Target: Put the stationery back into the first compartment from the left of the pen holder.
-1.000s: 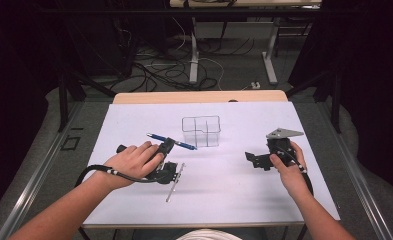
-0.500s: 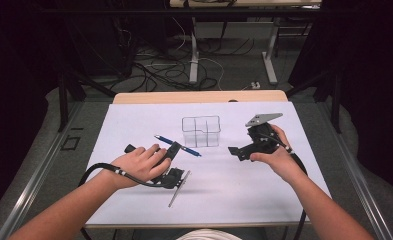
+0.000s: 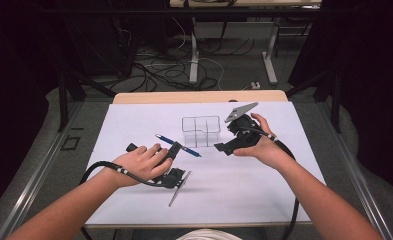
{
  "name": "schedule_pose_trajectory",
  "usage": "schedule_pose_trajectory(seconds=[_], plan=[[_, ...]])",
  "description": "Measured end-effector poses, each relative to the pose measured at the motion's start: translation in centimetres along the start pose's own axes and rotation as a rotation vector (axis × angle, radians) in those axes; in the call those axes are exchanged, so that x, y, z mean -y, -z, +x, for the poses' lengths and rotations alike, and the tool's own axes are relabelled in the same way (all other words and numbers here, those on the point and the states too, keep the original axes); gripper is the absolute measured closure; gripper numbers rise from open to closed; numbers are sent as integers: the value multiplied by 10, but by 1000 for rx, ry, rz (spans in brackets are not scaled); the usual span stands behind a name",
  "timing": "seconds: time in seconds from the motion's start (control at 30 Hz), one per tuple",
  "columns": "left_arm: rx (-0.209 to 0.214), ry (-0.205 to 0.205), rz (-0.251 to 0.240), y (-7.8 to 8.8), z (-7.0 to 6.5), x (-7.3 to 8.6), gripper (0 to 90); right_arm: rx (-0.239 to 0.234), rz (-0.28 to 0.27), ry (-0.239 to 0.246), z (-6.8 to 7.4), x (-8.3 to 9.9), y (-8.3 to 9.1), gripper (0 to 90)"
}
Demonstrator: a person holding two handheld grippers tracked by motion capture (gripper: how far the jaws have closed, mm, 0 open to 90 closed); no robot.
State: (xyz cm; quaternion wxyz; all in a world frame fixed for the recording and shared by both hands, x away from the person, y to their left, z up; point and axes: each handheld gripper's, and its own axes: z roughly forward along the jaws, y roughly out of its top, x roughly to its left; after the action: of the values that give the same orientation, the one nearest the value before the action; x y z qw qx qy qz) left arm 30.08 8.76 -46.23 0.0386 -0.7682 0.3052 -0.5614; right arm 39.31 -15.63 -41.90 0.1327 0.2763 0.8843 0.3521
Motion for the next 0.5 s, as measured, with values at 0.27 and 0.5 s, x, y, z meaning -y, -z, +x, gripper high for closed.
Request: schedule_pose_trajectory(seconds=[0.27, 0.5], plan=[[17, -29, 7, 1, -2, -3, 790, -95, 37, 98, 13, -23, -7, 373], [29, 10, -11, -1, -9, -7, 791, -178, 84, 159, 25, -38, -18, 449]])
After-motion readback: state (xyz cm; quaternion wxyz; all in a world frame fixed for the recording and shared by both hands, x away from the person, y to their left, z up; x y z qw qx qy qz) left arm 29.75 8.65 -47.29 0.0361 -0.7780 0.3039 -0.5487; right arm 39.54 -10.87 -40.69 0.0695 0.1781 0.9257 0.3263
